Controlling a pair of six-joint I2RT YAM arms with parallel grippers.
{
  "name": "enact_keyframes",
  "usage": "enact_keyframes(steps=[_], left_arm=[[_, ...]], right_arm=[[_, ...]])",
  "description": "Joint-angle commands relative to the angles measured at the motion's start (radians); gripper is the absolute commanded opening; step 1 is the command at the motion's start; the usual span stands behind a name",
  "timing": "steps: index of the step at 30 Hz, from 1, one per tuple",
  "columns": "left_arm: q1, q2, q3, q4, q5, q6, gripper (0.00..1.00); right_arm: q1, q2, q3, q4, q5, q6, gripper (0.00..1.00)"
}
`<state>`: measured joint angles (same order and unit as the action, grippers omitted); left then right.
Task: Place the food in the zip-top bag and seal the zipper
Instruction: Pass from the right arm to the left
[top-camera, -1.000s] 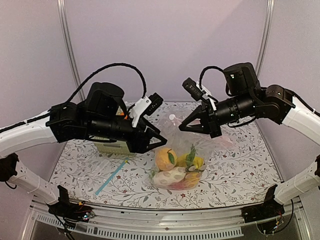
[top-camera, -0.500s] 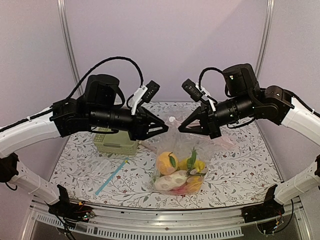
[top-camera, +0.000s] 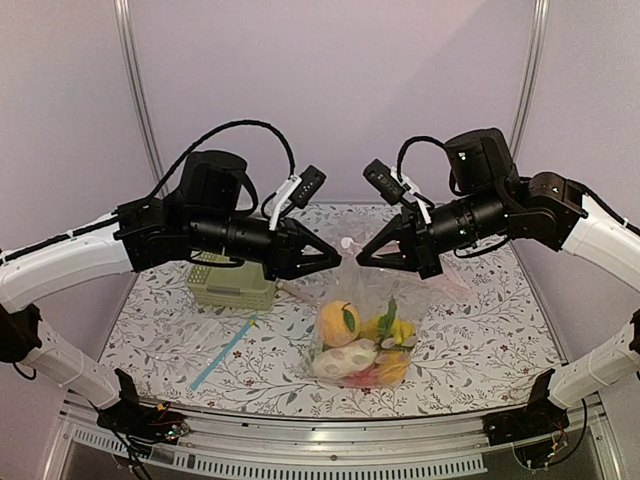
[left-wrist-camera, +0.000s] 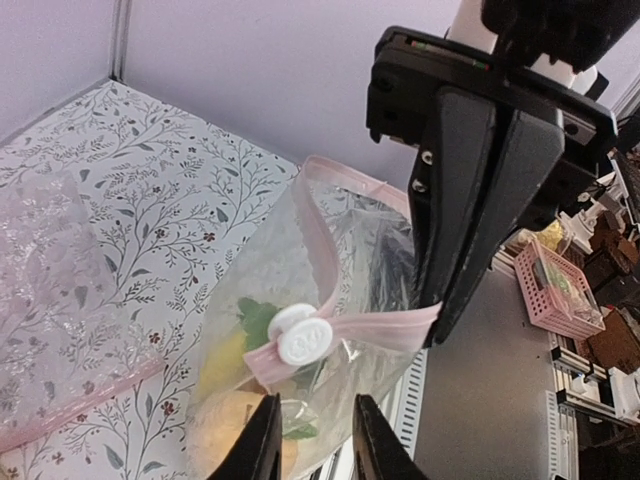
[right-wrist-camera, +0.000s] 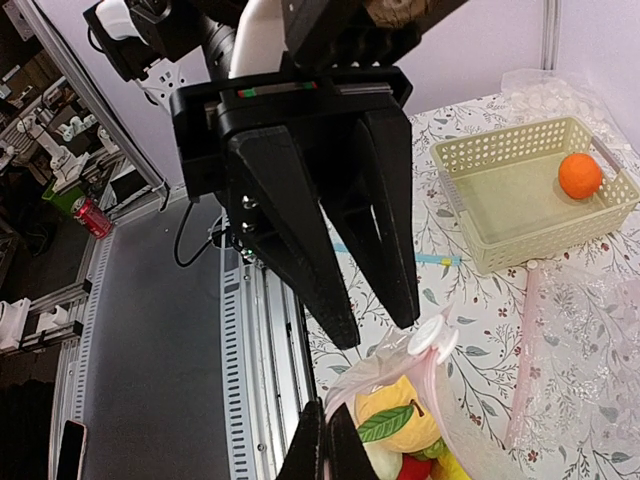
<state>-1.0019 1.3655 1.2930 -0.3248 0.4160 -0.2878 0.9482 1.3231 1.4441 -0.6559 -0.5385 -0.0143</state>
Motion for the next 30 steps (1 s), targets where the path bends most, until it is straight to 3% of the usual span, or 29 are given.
enact_keyframes(steps=[1,7,16,30], left_arm=[[0.034,0.015,-0.025,0.030,0.019,-0.019,0.25],[0.054,0.014,-0.040,0.039,0.000,-0.041,0.27],[0.055,0.053,-0.019,0.100,0.170,-0.055,0.27],[0.057,0.012,-0.051,0.114,0.123,-0.039,0.00]], right_arm=[[0.004,-0.009,-0.008,0.045,-0.023,0.006,0.00],[0.004,-0.009,-0.008,0.044,-0.027,0.007,0.00],[0.004,0.004,-0.007,0.046,-0.035,0.006,0.00],[0.004,0.006,-0.015,0.049,-0.003,0.008,0.00]])
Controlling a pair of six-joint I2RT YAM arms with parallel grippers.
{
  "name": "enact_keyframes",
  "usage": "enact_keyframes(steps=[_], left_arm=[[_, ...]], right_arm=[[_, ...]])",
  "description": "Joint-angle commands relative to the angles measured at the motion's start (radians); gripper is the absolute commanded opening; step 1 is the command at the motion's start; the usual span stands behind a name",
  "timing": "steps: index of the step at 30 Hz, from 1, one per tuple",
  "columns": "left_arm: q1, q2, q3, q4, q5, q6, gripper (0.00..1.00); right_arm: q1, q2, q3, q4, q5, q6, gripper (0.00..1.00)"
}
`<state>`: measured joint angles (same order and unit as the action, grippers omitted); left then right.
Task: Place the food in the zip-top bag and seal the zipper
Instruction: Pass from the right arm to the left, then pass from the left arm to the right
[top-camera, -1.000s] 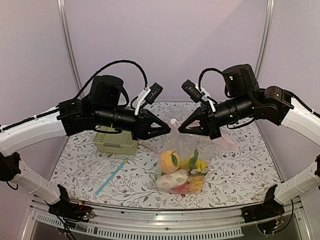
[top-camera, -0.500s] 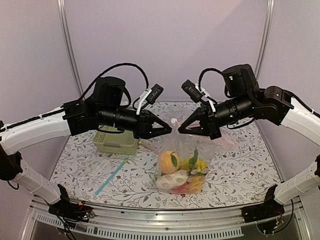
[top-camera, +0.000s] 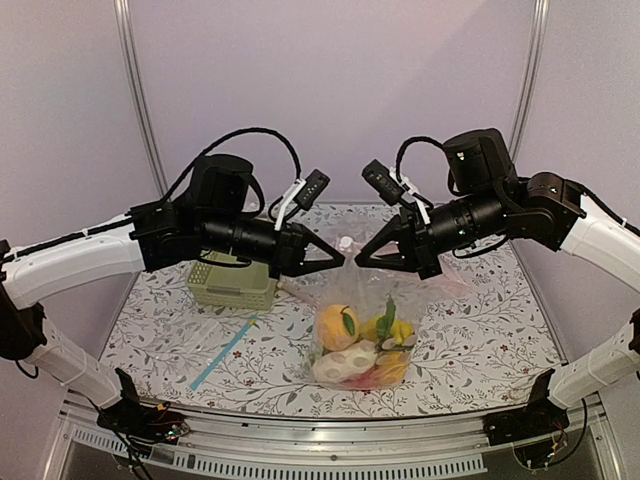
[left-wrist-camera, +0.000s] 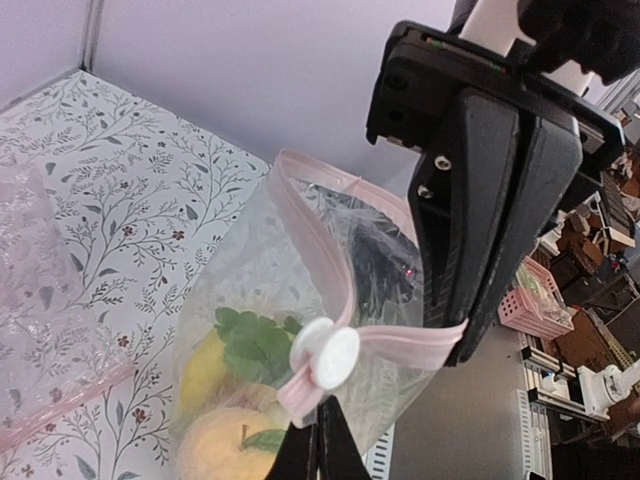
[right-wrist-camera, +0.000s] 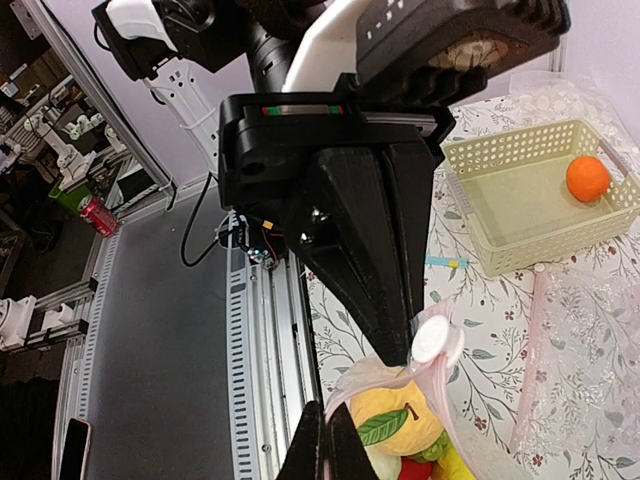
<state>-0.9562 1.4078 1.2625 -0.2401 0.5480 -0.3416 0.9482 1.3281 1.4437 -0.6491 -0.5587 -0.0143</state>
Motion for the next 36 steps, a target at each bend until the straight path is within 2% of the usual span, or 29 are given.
enact_keyframes(steps=[1,3,10,13,20,27,36], left_arm=[[0.011,-0.038,-0.025,0.030,-0.015,0.018,0.00],[0.011,-0.054,-0.034,0.031,-0.025,0.025,0.00],[0.011,-0.073,-0.037,0.000,-0.016,0.052,0.00],[0.010,-0.074,-0.035,-0.012,-0.005,0.059,0.00],[0.008,-0.083,-0.035,-0.013,0.007,0.063,0.00],[0.008,-0.088,-0.037,-0.014,0.000,0.065,0.00],[0.008,-0.092,-0.038,-0.007,-0.010,0.066,0.00]], right_arm=[[0.004,-0.003,-0.019,0.044,0.030,0.009,0.00],[0.004,-0.016,-0.031,0.059,0.066,0.009,0.04],[0.004,-0.065,-0.011,0.054,0.187,0.047,0.38],[0.003,-0.050,0.027,0.035,0.199,0.037,0.45],[0.004,0.042,0.122,0.019,0.130,0.025,0.50],[0.004,0.130,0.192,-0.024,0.082,-0.015,0.51],[0.003,0.162,0.196,-0.059,0.049,-0.012,0.44]])
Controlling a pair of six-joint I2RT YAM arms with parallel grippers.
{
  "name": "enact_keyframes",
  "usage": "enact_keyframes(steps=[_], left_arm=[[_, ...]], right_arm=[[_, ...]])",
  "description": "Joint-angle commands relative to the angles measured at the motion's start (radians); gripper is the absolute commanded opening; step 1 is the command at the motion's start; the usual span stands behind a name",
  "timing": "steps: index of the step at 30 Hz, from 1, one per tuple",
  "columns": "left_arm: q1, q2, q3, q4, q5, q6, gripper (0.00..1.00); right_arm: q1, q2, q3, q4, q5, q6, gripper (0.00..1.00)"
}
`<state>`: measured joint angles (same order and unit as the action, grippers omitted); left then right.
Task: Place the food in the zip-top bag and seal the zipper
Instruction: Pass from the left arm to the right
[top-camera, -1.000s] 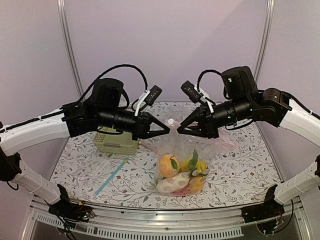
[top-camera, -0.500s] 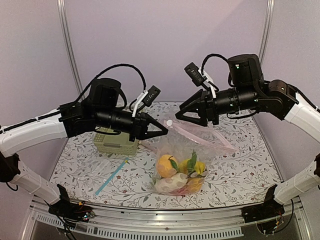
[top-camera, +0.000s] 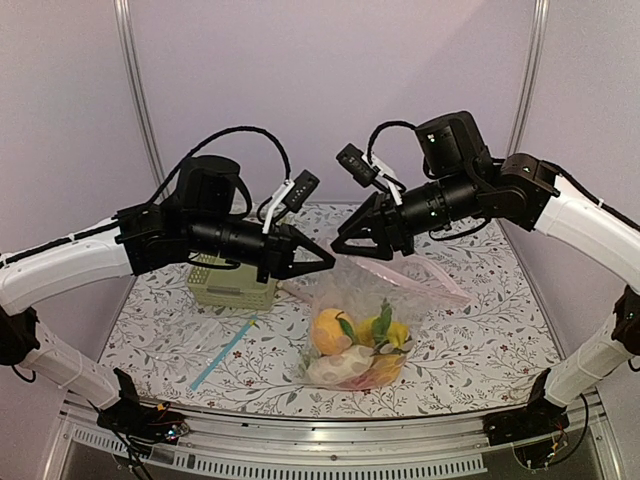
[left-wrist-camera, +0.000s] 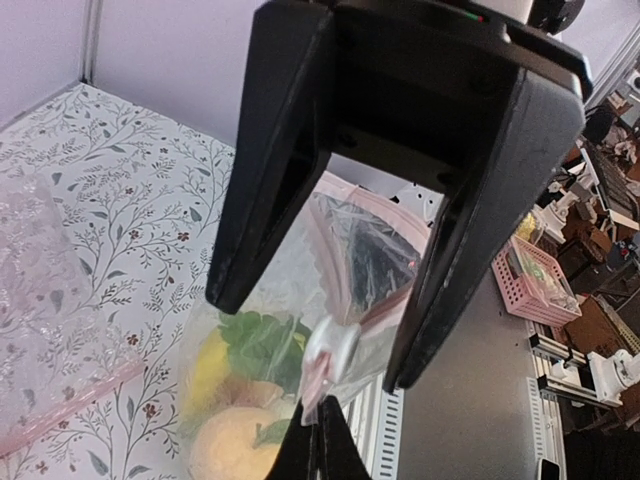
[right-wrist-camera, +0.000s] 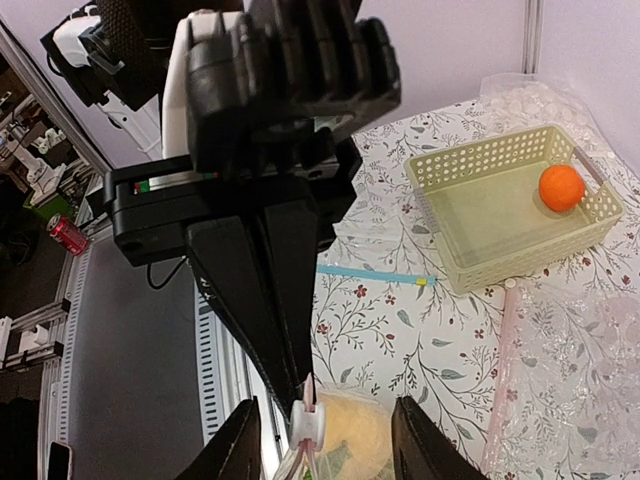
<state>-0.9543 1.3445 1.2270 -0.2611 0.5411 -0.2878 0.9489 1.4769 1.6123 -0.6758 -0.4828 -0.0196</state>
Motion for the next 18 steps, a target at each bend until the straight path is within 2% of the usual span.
enact_keyframes(steps=[1,5,11,15,18], left_arm=[[0.006,-0.028,-0.003,0.014,-0.005,0.012,0.00],[0.006,-0.025,-0.002,0.014,-0.006,0.013,0.00],[0.006,-0.021,-0.003,0.015,-0.005,0.009,0.00],[0.006,-0.019,-0.003,0.015,-0.008,0.011,0.00],[0.006,-0.024,-0.005,0.016,-0.026,0.010,0.00]], right_arm=[[0.003,0.014,0.028,-0.035,-0.030,-0.005,0.43],[0.003,0.018,0.028,-0.036,-0.031,-0.006,0.38],[0.004,0.026,0.031,-0.033,-0.043,-0.009,0.25],[0.002,0.028,0.031,-0.033,-0.039,-0.010,0.12],[0.003,0.026,0.028,-0.032,-0.032,-0.010,0.07]])
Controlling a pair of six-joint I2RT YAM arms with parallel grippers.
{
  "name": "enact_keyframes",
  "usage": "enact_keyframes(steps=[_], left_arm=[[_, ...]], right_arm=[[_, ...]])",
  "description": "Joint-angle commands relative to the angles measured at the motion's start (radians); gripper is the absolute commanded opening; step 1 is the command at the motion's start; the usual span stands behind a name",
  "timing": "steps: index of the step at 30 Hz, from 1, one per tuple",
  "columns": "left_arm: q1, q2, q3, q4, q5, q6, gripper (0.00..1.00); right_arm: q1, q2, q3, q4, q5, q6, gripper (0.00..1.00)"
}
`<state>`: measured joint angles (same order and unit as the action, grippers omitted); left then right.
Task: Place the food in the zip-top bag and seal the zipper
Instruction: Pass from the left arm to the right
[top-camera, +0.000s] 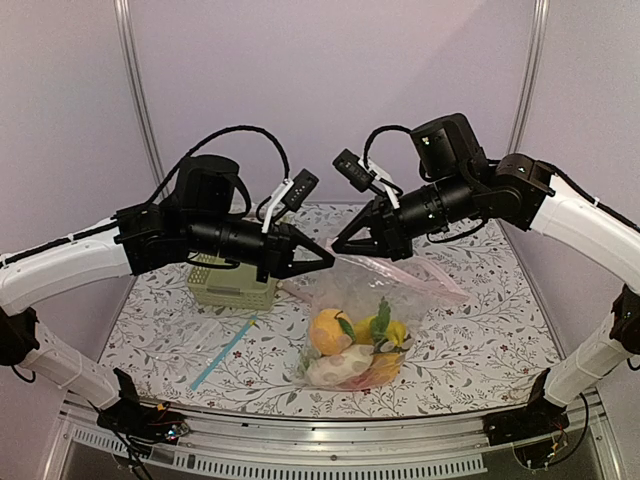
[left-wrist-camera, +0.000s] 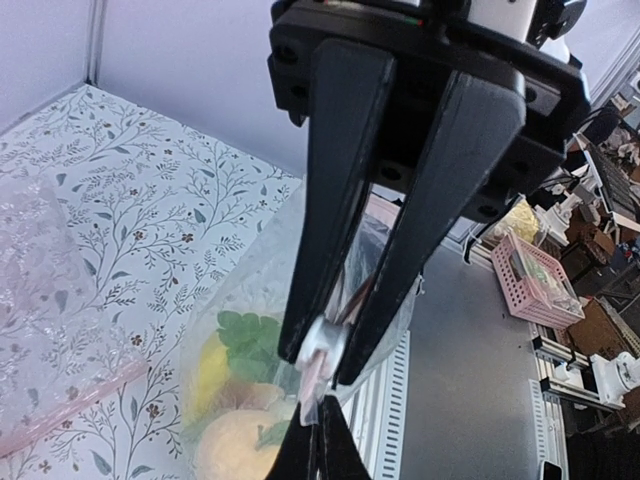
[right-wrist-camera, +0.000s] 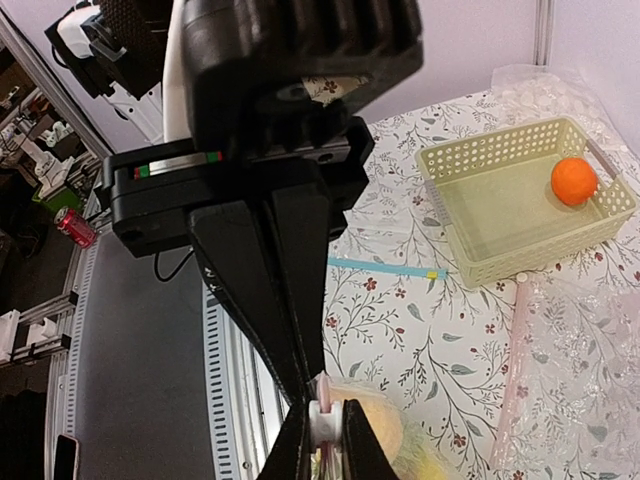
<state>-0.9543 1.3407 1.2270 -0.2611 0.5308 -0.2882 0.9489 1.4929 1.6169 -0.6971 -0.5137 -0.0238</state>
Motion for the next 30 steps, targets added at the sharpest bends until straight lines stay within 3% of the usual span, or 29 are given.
enact_keyframes(steps=[1,10,17,18,20,23,27,30], left_arm=[[0.006,-0.021,-0.007,0.016,-0.027,0.010,0.00],[0.011,-0.047,-0.035,-0.005,-0.153,-0.004,0.00],[0.012,-0.056,-0.042,0.011,-0.118,-0.012,0.00],[0.012,-0.056,-0.040,0.016,-0.102,-0.011,0.06],[0.011,-0.054,-0.034,0.026,-0.081,-0.008,0.30],[0.012,-0.050,-0.029,0.033,-0.065,0.005,0.43],[0.012,-0.034,-0.008,0.030,-0.039,0.011,0.42],[0.012,-0.019,0.003,0.032,-0.027,0.009,0.35]], right_arm=[[0.004,0.009,0.022,-0.011,0.002,-0.005,0.07],[0.004,-0.035,-0.013,-0.006,0.041,0.004,0.05],[0.004,-0.057,-0.029,-0.001,0.040,0.015,0.05],[0.003,-0.057,-0.030,0.000,0.038,0.017,0.05],[0.004,-0.056,-0.031,0.005,0.030,0.018,0.05],[0.003,-0.053,-0.031,0.012,0.018,0.018,0.05],[0.004,-0.051,-0.031,0.016,0.011,0.019,0.05],[0.003,-0.052,-0.031,0.016,0.006,0.019,0.05]])
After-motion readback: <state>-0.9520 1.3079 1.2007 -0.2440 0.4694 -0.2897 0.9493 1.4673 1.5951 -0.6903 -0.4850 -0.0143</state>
